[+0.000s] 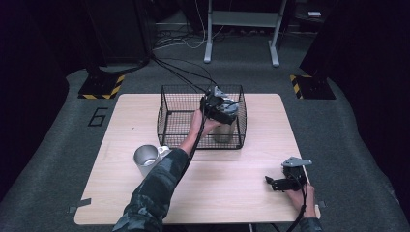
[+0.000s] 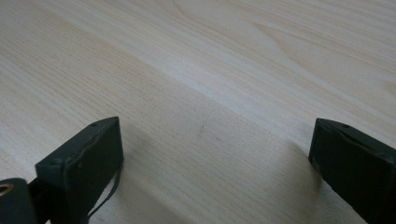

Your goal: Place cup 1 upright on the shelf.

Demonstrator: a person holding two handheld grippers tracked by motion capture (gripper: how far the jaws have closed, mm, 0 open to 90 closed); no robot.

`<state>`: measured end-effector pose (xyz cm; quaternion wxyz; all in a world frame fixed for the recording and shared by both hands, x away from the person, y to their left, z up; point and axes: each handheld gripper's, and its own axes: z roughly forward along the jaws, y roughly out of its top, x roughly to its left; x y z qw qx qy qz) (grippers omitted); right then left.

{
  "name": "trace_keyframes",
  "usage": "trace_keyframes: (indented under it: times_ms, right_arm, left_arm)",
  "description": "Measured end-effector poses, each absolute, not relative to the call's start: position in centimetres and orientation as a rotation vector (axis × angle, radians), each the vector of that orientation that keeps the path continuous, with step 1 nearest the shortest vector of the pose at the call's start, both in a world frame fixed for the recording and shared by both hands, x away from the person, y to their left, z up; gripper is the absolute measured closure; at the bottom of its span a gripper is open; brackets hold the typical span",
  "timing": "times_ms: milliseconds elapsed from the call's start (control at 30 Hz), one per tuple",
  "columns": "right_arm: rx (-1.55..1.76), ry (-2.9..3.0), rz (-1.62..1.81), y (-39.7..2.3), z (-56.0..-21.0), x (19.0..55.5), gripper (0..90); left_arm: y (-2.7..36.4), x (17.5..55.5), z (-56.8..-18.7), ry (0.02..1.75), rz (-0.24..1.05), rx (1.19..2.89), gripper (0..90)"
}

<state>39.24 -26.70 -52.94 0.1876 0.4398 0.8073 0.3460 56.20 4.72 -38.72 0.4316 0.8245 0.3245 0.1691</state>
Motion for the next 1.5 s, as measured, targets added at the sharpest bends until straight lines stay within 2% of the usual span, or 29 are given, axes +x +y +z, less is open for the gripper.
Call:
trace_keyframes:
  times_ms: [1000,1500]
  right_arm:
    - [1.23,2.281,0.969,-26.7,-52.9,39.2,2.4]
    - [1.231,2.281,0.969,-26.7,-52.9,39.3,2.4]
  left_arm:
    - [11.1,48.5,-35.7,0.688,0.428,1.996,0.0]
    - [15.7,44.7,-36.6,0.711,0.466,1.991,0.1]
